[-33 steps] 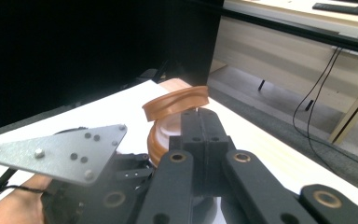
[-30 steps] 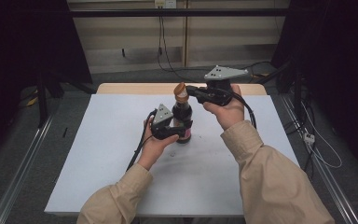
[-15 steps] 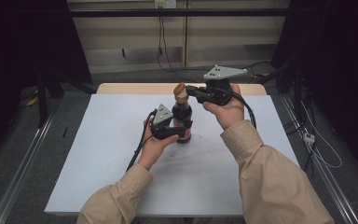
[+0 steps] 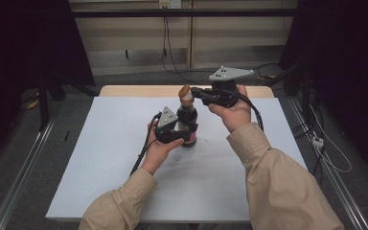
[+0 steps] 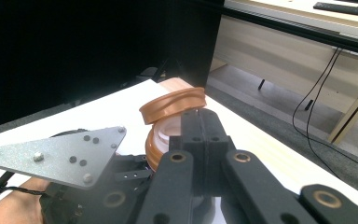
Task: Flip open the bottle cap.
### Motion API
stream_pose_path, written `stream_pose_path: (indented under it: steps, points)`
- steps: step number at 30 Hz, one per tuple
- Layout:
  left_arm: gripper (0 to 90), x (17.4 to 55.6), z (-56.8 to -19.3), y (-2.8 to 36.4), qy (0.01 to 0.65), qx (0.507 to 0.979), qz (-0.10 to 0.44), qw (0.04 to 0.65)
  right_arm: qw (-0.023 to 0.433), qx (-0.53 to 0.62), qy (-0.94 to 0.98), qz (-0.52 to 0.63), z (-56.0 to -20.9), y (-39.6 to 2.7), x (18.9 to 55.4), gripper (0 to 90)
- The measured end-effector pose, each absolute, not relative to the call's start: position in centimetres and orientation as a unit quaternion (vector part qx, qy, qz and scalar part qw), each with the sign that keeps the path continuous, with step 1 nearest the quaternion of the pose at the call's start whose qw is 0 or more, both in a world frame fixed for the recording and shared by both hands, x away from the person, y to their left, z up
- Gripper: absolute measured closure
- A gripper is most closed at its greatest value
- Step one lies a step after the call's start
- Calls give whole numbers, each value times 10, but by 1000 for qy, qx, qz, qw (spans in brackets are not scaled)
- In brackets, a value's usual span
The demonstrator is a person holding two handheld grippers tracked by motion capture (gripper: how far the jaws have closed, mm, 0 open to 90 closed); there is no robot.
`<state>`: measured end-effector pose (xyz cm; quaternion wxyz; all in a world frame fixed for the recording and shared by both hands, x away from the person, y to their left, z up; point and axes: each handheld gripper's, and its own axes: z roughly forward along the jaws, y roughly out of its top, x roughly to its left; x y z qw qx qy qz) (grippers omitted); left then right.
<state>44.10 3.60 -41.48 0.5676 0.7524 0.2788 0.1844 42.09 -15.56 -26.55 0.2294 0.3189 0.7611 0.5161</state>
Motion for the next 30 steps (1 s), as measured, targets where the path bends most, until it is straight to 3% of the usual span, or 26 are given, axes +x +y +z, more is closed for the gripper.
stream_pose_path:
  steps: [30]
  points:
    - [302,441,-415,35,281,752,186,567,222,319,756,526,-264,-150,424,900]
